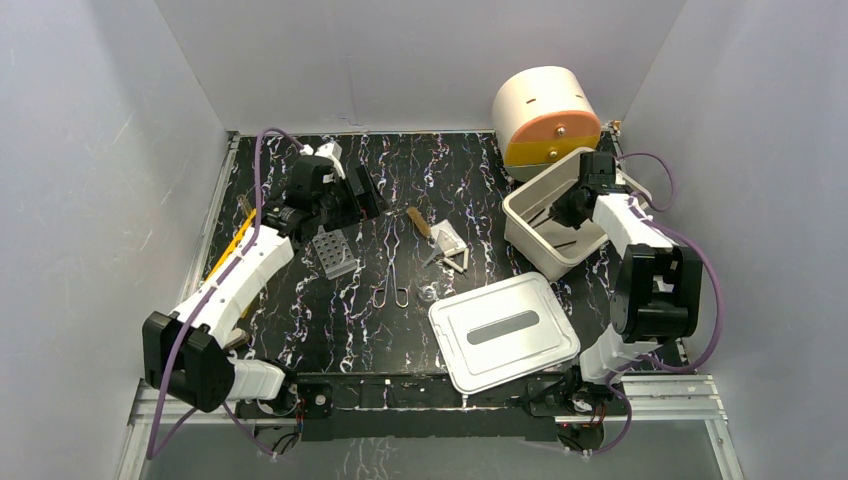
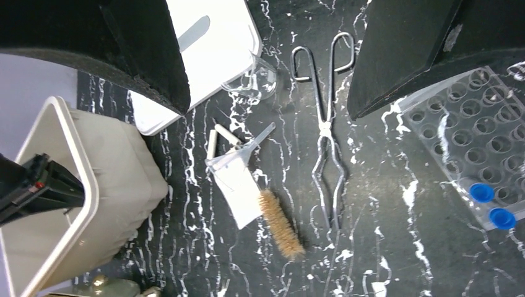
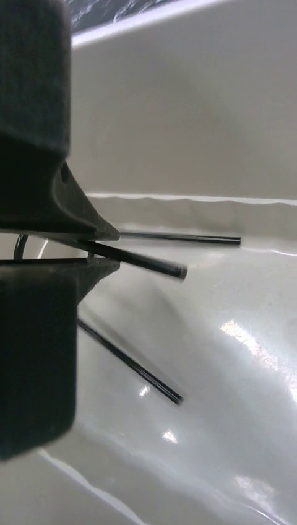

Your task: Organize the chemistry lab equipment

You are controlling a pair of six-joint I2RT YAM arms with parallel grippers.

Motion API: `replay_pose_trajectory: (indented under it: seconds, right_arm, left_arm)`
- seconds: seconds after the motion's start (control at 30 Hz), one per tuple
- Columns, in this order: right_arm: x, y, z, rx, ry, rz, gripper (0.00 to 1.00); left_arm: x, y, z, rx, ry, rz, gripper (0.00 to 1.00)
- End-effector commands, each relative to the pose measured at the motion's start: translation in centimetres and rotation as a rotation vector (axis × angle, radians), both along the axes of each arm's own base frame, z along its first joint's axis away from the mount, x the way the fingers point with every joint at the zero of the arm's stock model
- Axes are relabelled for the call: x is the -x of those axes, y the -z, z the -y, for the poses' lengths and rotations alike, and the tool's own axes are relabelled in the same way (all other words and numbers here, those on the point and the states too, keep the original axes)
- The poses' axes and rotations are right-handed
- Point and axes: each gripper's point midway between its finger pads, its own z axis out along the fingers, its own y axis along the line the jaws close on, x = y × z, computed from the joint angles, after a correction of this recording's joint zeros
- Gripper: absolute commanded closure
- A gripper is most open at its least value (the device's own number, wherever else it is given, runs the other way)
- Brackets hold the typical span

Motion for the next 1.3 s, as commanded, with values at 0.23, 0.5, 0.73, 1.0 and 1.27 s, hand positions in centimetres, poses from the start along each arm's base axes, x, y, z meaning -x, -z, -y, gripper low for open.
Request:
replay_pose_trajectory:
  seconds: [0.23, 0.5, 0.73, 1.0, 1.27]
  right_arm:
    - [-3.4, -7.9, 1.6, -0.010, 0.183, 0.290, 1.00]
    - [-3.0, -13.9, 2.7, 0.031, 0.216, 0.429, 1.00]
    - [-2.4, -18.7, 1.5, -0.001, 0.136, 0.564, 1.00]
    - [0.0, -24.3, 0.6, -0.037, 0.098, 0.615, 1.00]
    - [3.0, -25.2, -4.1, -0.269, -0.049, 0.541, 1.00]
  left_arm:
    - [-1.8, -5.6, 5.2, 0.192, 0.154, 0.128, 0.04]
    - [-2.6, -7.0, 10.6, 0.273, 0.243, 0.154, 0.04]
    - [-2.7, -8.0, 16.3, 0.319, 0.362, 0.187, 0.04]
    - [-3.5, -8.3, 18.9, 0.242, 0.540, 0.370, 0.10]
    - [-2.1, -9.1, 24.9, 0.388, 0.743, 0.448, 0.16]
